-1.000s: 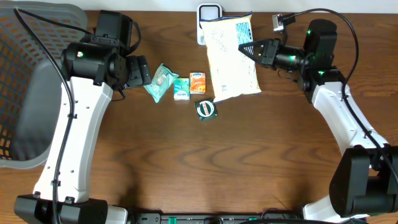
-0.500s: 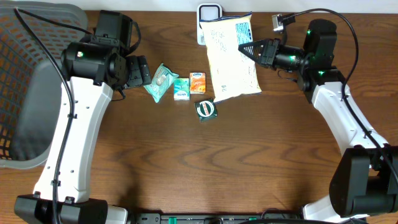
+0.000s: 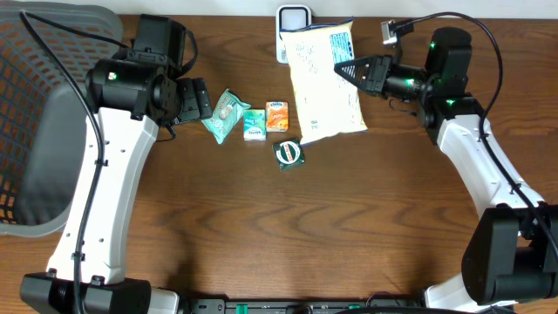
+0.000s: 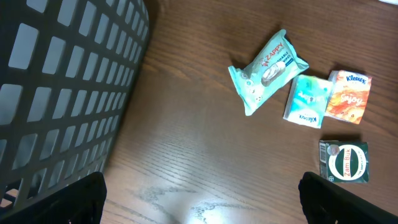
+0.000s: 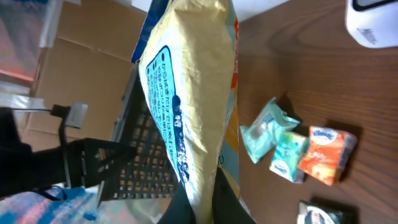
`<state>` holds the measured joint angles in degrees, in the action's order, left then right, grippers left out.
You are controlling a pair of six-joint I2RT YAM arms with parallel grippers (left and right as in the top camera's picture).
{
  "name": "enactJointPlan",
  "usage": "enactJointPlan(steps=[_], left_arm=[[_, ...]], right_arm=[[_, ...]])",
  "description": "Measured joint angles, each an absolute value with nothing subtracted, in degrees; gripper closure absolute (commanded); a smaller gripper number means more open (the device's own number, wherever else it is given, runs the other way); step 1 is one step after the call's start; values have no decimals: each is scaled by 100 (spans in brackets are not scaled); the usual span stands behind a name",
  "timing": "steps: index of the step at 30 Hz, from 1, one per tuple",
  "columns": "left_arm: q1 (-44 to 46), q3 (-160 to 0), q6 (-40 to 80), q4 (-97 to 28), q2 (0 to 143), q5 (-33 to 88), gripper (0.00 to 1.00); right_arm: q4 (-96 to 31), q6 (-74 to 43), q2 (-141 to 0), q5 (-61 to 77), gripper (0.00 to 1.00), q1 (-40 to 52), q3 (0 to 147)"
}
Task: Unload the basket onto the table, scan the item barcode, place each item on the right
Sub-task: 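Hold the snack bag's back side in front of the scanner, then lower the snack bag onto the table right of the items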
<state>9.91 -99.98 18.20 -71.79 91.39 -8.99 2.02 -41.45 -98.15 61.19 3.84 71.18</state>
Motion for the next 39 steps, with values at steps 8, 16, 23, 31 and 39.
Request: enactJointPlan(steps=[8, 16, 23, 31, 39], left_arm=[[991, -9998, 1820, -7179, 9139, -899, 2], [991, -9998, 1820, -7179, 9139, -899, 2], [991, -9998, 1820, -7179, 9139, -899, 2], [991, -9998, 1820, -7179, 9139, -899, 2], [991, -9998, 1820, -7179, 9139, -899, 2]], right_arm=[[-1739, -3061, -9815, 4493, 99, 390, 7118], [-3205, -1881, -9815, 1859, 99, 519, 7192], [-3946, -1229, -9815, -263, 99, 681, 7861], [-4228, -733, -9861, -1852, 99, 1164, 7933], [-4237, -727, -10794, -1772, 99, 1529, 7957]])
